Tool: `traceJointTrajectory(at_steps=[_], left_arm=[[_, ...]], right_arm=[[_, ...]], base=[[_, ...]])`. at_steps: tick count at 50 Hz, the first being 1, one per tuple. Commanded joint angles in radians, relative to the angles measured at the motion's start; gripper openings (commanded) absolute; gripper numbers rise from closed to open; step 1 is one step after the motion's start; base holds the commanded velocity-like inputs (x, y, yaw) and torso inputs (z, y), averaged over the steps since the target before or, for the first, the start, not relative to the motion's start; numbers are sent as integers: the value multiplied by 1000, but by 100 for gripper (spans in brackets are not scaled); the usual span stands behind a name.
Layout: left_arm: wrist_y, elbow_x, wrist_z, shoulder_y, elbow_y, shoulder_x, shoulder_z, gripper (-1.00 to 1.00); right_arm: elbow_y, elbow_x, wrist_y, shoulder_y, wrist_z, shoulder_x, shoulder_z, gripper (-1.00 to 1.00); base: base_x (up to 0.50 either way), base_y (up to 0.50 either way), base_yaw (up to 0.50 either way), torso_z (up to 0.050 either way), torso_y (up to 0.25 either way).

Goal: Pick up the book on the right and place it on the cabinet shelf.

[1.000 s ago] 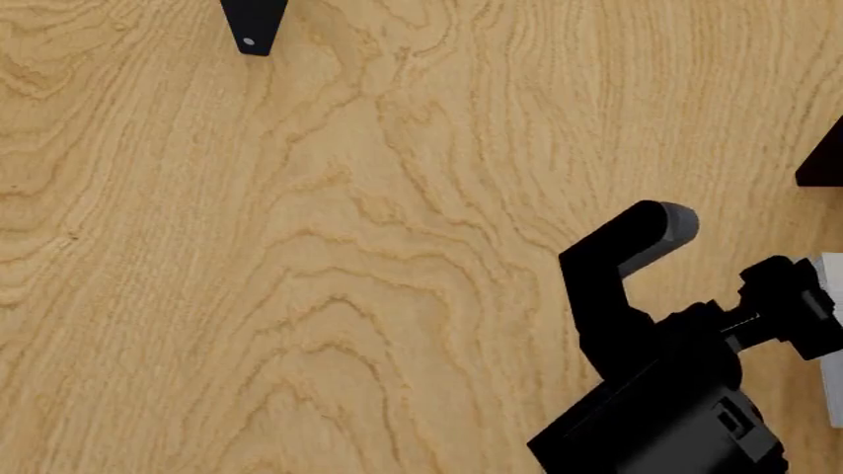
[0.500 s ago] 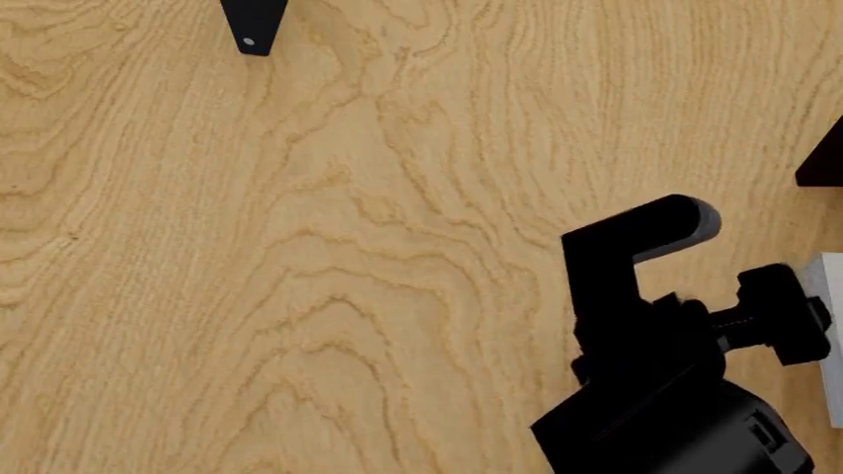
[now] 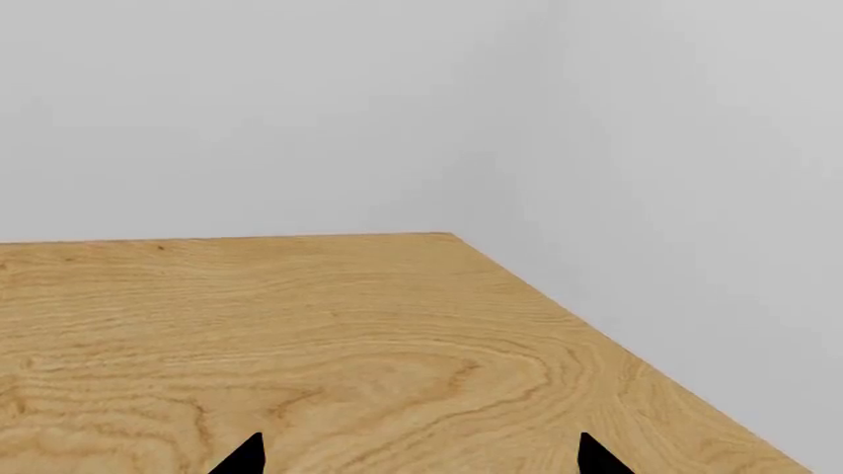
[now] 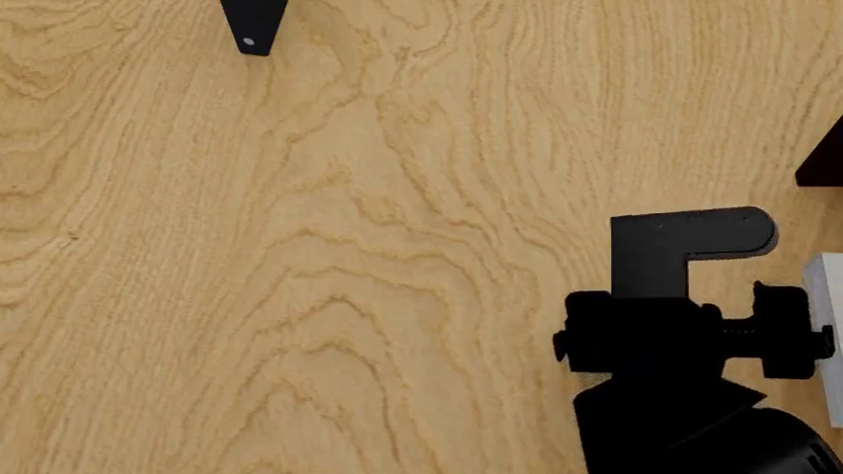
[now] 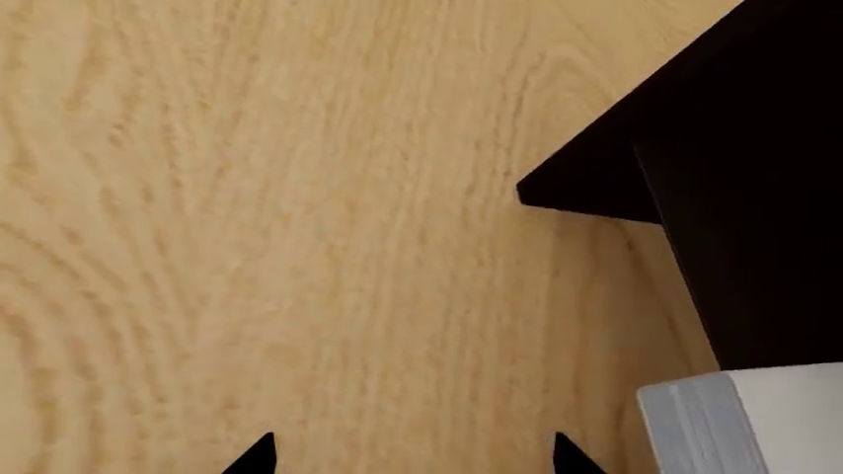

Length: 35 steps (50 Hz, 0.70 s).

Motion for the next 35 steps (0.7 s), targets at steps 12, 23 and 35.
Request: traceJointTrajectory(at_steps=[12,23,35], left_arm=[[2,0,-2,1,0,-4,4,100],[2,-2,-3,1,0,-6,5,100],[8,-2,1,2,-7,-5,7,100]], right_arm=[[126,15,-220,-25,-272,1,54,100],[161,4,-280,-27,-361,0,51,100],[195,33,-342,-49,-415,-5,91,100]], base=[[0,0,0,0,0],[0,0,0,0,0],[0,0,0,0,0]])
